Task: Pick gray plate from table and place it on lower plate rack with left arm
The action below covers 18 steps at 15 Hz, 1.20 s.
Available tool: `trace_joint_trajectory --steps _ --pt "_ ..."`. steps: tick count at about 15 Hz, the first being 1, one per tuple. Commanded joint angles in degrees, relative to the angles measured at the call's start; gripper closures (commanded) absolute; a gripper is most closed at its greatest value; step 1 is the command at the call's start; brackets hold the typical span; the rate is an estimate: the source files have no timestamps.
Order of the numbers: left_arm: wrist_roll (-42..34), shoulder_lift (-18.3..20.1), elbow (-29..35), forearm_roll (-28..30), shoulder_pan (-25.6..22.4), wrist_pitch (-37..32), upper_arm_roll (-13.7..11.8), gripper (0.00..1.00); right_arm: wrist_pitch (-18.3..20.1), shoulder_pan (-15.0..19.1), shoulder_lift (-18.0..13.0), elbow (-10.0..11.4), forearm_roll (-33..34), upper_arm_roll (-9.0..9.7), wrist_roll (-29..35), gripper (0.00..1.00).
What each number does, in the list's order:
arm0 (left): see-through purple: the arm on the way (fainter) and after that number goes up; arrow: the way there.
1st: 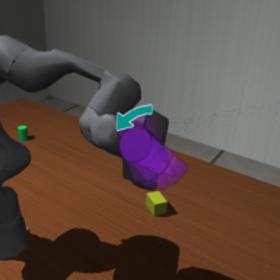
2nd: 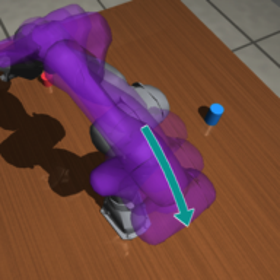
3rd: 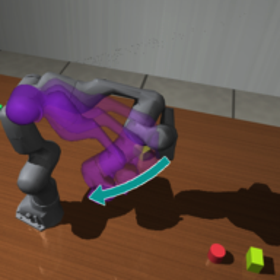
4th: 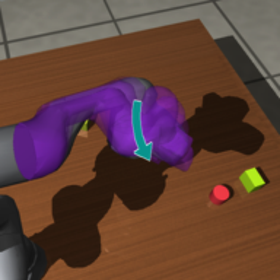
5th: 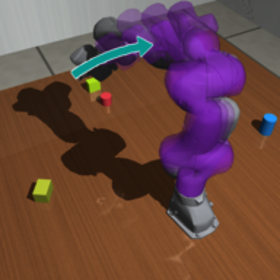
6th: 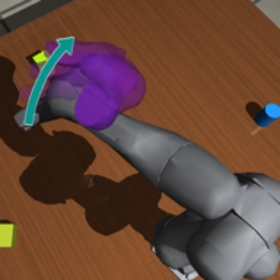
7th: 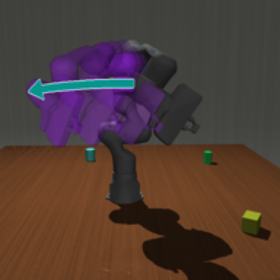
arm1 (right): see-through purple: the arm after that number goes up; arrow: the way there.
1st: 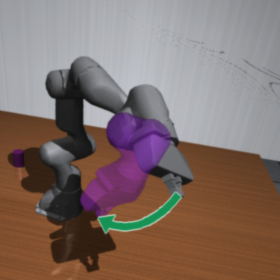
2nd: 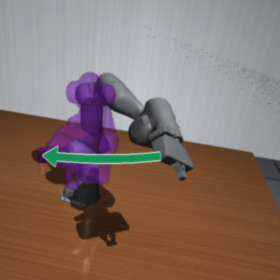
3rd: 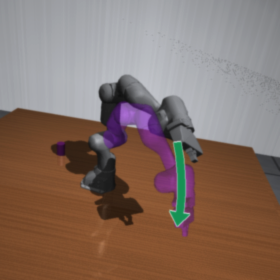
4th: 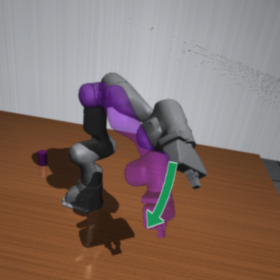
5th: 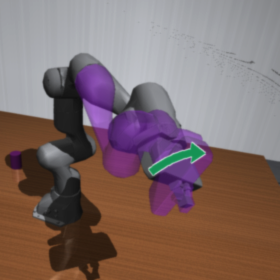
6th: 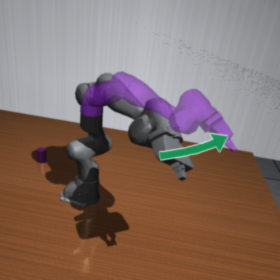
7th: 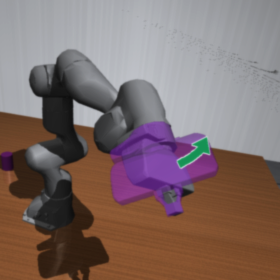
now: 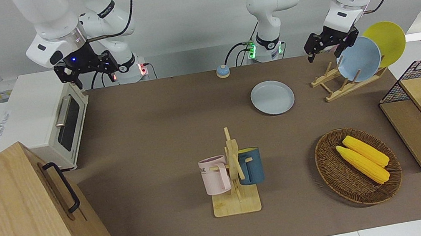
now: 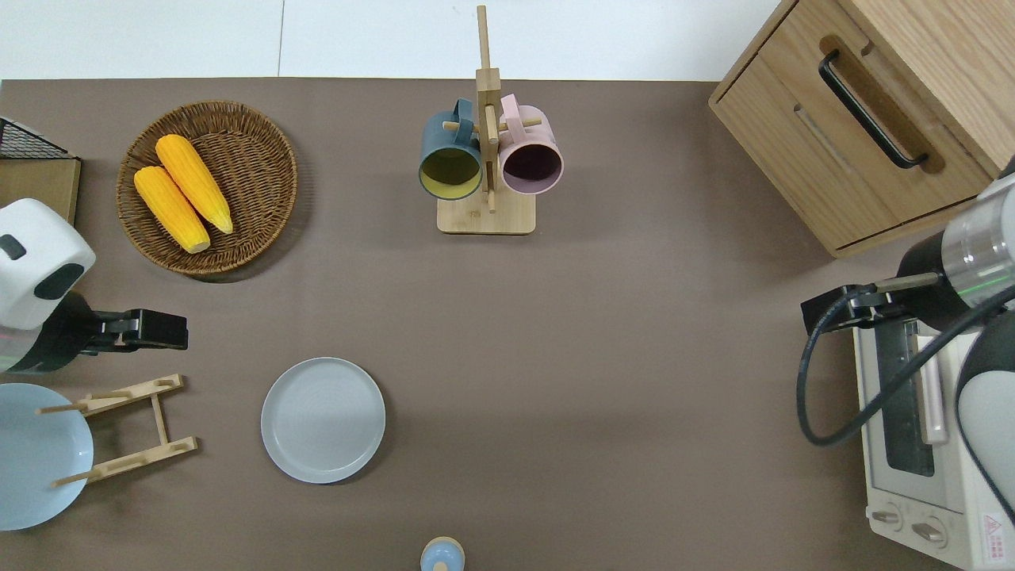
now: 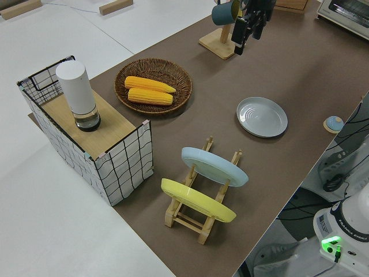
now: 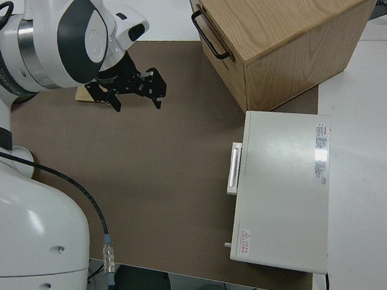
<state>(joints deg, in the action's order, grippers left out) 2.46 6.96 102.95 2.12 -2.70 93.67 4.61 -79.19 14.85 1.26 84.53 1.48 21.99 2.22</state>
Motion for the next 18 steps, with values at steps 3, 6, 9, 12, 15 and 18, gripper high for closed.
trace_joint_trajectory --steps 3,6,9,12,15,18 --pt "-0.17 -1.60 -1.61 -0.45 0.24 -1.12 -0.04 0.01 0.62 1.32 -0.12 -0.41 0.37 1.21 0.68 0.017" --pt "-0.27 -2.04 -1.61 -0.45 0.32 -1.38 -0.04 0.01 0.62 1.32 -0.20 -0.33 0.37 1.21 0.68 0.017" --pt "-0.44 -2.04 -1.26 -0.45 0.24 -2.43 -0.04 0.01 0.62 1.32 -0.12 -0.41 0.37 1.21 0.68 0.017" --pt "-0.18 -1.95 -0.73 -0.45 0.23 -4.72 -0.04 0.01 0.62 1.32 -0.12 -0.41 0.37 1.21 0.68 0.017" --pt "-0.35 -0.29 2.94 -0.36 0.24 -4.03 -0.04 0.01 0.62 1.32 -0.12 -0.41 0.37 1.21 0.68 0.017" --pt "-0.44 4.70 10.92 0.95 -0.12 2.54 -0.22 0.01 0.62 1.32 -0.20 -0.41 0.37 1.21 0.68 0.017"
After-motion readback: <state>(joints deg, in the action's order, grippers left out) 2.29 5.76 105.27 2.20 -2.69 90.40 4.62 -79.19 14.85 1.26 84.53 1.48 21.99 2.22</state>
